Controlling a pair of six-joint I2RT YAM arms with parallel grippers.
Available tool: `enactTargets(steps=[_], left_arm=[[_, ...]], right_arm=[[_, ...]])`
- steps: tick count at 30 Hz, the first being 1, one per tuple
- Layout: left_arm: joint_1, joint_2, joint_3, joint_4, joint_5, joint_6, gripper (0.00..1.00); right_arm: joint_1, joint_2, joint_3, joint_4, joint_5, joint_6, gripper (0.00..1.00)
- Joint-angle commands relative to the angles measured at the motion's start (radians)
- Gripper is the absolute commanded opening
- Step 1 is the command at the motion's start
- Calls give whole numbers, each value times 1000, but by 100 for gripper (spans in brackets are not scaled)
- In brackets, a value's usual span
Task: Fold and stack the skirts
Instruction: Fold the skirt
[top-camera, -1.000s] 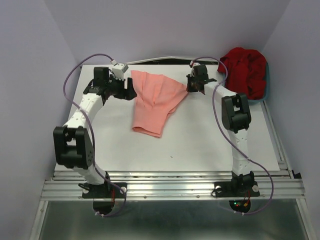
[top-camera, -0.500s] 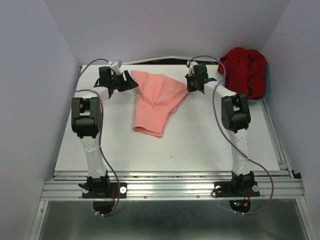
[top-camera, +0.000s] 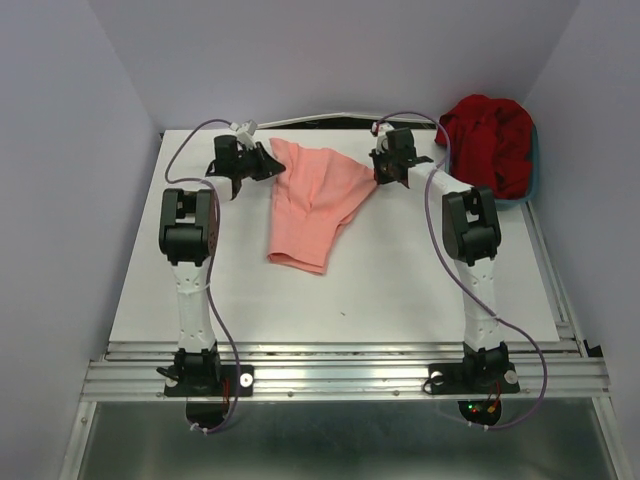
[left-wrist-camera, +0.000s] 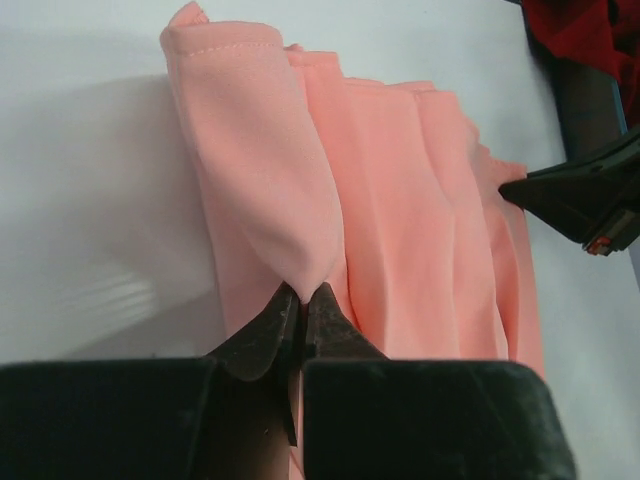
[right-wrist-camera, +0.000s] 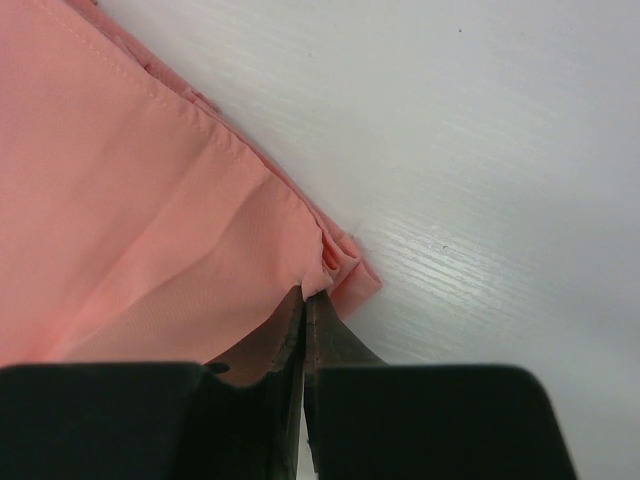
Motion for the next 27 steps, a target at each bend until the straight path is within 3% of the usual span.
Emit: enactTargets(steps=[1,4,7,11,18,22,25,27], left_arm=[[-87,-148,-6,53,-25,159,0],[-188,-140,37,-130,-150,306,0],[-230,-41,148,-258,-288,357,0],[-253,87,307,-469,-367,386,0],[-248,159,448,-651,-566,354,18],[-216,96,372,-671,-613,345,31],[-156,-26,265,-631,-483,349,43],[-127,-86,220,-607,-408,389,49]], right_arm=[[4,8,42,11,-9,-9,4],[4,7,45,8,-12,-1,4],[4,2,45,8,-12,-7,4],[4,-9,47,6,-6,-20,5],[4,-21,64,0,28,-37,14],[4,-24,78,7,87,-87,25],[4,-21,119,21,124,-130,39],[4,-26,137,32,131,-136,62]])
